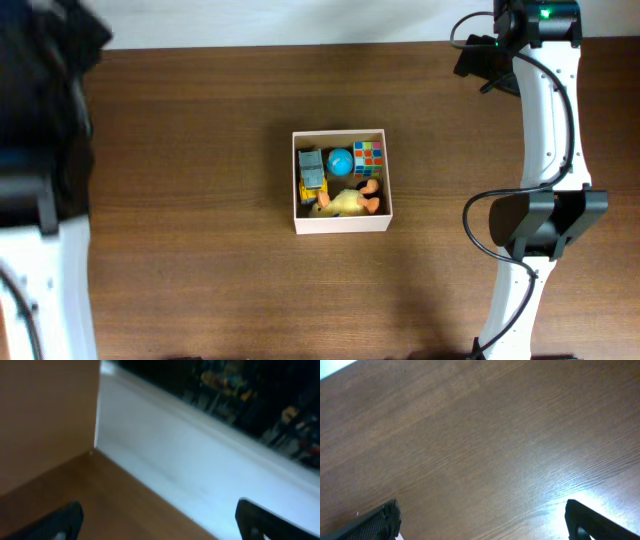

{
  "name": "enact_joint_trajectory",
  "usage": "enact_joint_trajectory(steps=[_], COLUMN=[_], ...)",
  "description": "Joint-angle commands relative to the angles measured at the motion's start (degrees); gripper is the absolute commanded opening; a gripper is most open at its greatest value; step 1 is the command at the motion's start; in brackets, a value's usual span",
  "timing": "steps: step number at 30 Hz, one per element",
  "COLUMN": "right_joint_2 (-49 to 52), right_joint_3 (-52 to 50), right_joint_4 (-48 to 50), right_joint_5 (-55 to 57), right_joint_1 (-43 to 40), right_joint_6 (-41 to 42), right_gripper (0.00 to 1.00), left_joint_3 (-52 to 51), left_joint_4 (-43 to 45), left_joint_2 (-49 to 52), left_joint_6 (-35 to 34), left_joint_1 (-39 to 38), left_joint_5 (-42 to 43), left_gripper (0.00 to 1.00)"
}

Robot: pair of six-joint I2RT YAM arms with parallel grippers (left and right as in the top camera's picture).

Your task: Pack container

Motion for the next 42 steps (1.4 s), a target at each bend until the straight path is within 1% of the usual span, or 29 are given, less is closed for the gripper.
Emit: enact_joint_trajectory(steps=[1,3,4,8,10,12,15,29,42], right_joint_2=[-0.7,-0.7,-0.7,-0.7,-0.7,-0.7,-0.7,-0.7,-0.7], right_joint_3=[0.1,0.1,0.1,0.1,0.1,0.1,0.1,0.1,0.1], right_joint_4=[0.0,0.0,0.0,0.0,0.0,0.0,0.0,0.0,0.0], right_joint_5=[0.7,0.7,0.7,0.7,0.7,0.7,0.7,0.7,0.7], right_joint_1=[-0.2,-0.2,-0.2,-0.2,-0.2,-0.2,-0.2,-0.2,-0.2], right_joint_6=[0.3,0.3,0.3,0.3,0.3,0.3,0.3,0.3,0.3], right_gripper=[0.99,0.99,0.99,0.99,0.99,0.99,0.99,0.99,0.99], left_joint_3=[-17.8,-30.0,-33.9,-53.4,-61.4,-67.3,-73.5,-94.7,-105.3], left_joint_4=[6.5,14.5,17.6,36.1,43.2,47.0,48.3,49.4,48.4], left_joint_2=[-5.9,-11.7,-13.4,-22.3,-26.4,-30.1,-35.6,-63.6,-74.4], left_joint_6=[1.6,2.3,3.1,9.3,10.2,10.2,10.2,11.5,11.8], left_joint_1=[1.4,1.7,1.7,1.7,1.7,1.7,1.7,0.5,-0.7], left_joint_5=[1.2,1.2,1.4,5.5,6.6,6.6,6.6,7.7,8.3], left_gripper=[0.99,0.99,0.99,0.99,0.99,0.99,0.99,0.99,0.99])
